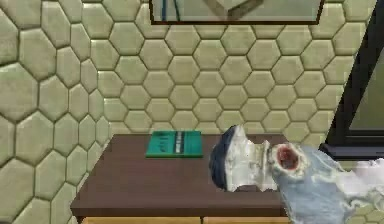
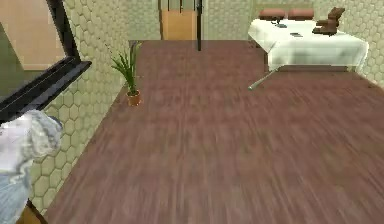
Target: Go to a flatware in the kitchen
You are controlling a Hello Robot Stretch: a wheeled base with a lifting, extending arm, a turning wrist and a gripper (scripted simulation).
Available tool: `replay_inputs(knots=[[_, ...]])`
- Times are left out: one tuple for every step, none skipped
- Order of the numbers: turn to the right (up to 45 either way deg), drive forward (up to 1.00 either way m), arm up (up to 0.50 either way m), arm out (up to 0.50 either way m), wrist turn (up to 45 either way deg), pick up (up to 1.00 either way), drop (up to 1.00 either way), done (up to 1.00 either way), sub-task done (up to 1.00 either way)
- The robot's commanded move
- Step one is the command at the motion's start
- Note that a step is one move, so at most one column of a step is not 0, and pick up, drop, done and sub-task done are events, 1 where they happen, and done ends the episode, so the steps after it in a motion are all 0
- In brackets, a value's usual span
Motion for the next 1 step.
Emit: replay_inputs(knots=[[45.0,0.0,0.0,0.0,0.0,0.0,0.0,0.0,0.0]])
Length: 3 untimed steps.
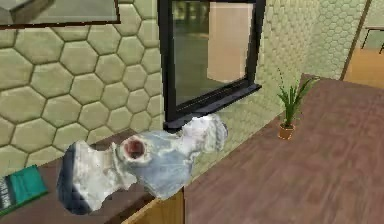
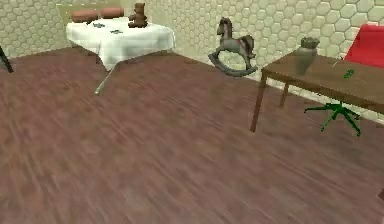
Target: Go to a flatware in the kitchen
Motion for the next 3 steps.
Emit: replay_inputs(knots=[[45.0,0.0,0.0,0.0,0.0,0.0,0.0,0.0,0.0],[36.0,0.0,0.0,0.0,0.0,0.0,0.0,0.0,0.0],[0.0,0.25,0.0,0.0,0.0,0.0,0.0,0.0,0.0]])
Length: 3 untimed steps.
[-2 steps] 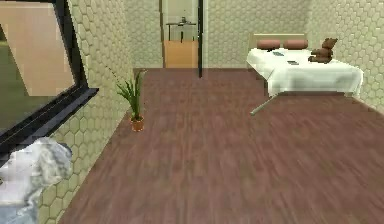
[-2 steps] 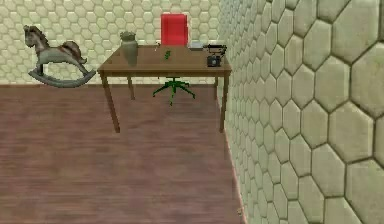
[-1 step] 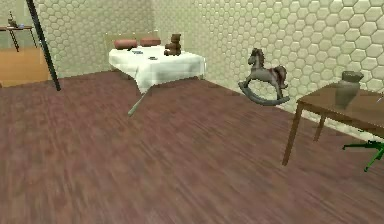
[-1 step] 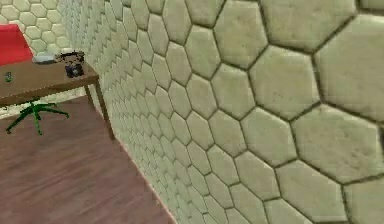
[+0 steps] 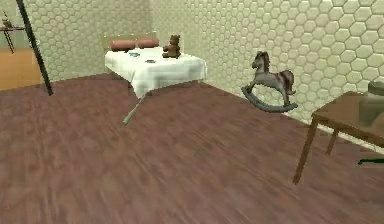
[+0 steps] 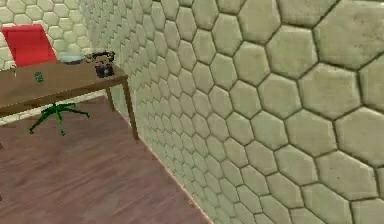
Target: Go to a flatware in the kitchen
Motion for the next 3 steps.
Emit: replay_inputs(knots=[[-39.0,0.0,0.0,0.0,0.0,0.0,0.0,0.0,0.0],[0.0,1.0,0.0,0.0,0.0,0.0,0.0,0.0,0.0],[-3.0,0.0,0.0,0.0,0.0,0.0,0.0,0.0,0.0]])
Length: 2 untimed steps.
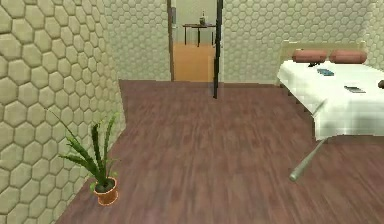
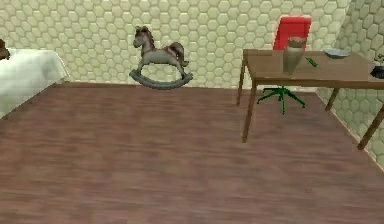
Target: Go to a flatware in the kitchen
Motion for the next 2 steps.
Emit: replay_inputs(knots=[[9.0,0.0,0.0,0.0,0.0,0.0,0.0,0.0,0.0],[0.0,0.65,0.0,0.0,0.0,0.0,0.0,0.0,0.0]])
